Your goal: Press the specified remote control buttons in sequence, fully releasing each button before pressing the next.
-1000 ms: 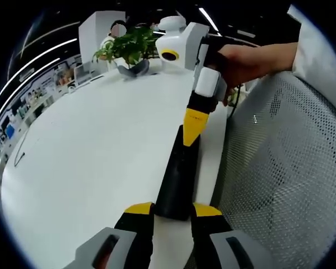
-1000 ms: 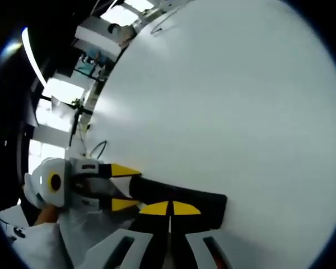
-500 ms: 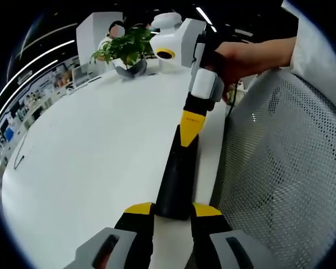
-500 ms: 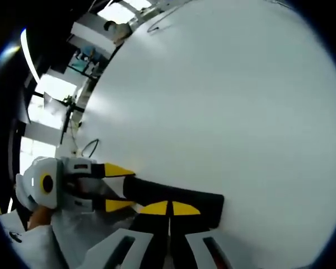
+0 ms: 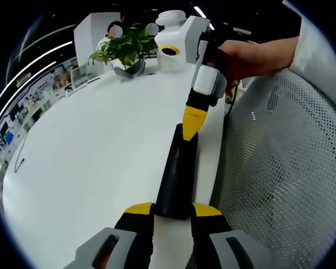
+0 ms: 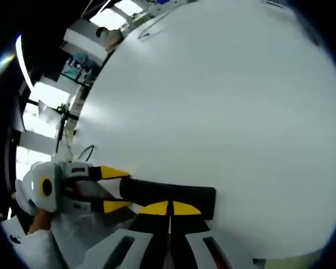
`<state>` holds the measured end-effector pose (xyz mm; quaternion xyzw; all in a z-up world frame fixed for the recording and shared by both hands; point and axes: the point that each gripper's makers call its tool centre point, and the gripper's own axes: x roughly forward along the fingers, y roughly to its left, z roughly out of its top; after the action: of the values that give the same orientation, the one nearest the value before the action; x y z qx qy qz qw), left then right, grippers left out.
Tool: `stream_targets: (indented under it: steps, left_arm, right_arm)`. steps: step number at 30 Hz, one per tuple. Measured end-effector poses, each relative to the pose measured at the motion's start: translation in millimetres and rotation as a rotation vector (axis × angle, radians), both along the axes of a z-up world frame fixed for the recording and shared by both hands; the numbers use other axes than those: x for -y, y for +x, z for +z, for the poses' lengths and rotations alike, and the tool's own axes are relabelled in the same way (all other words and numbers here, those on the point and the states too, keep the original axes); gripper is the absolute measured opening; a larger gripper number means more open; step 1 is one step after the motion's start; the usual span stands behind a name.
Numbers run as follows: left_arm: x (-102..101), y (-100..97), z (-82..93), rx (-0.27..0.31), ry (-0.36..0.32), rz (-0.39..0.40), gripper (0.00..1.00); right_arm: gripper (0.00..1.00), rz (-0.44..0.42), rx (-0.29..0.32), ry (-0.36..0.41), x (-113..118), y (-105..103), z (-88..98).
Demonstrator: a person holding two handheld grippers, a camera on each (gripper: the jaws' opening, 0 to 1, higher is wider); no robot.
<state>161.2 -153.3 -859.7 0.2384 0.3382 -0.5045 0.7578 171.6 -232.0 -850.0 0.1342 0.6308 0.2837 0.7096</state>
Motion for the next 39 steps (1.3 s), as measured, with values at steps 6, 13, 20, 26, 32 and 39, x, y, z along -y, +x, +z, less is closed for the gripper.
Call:
stream_targets:
  steps: [6,13,20,26,32,39]
  left_arm:
    - [0,0.3,-0.1,0.001,-0.002,0.001,0.25]
    - [0,0.5,-0.2,0.000,-0.006,0.001,0.25]
    - [0,1.6,-0.3,-0.002,-0.012,0.005,0.25]
    - [1,1.4,-0.3,0.005,-0.003,-0.005,0.24]
    - [1,1.6,-0.5,0.003,-0.004,-0.004,0.24]
    - [2,-0.4,-0.8,-0.012,-0.013,-0.002,0.24]
  right_arm:
    - [0.00,0.001,-0.015,0.027,-1,-1,4.4]
    - [0.00,0.028,-0.004,0.012,-3,-1,0.2]
    - [0.00,0.086,0.021,-0.054,-1,-2,-5.4]
    - [0.00,0.137,-0.010,-0.123,-1,-2,-6.4]
    - [0.00,0.096,-0.010,-0.093,2,-3,-5.8]
    - [0.00,0.041,0.074,-0.038,-7,14,5.6]
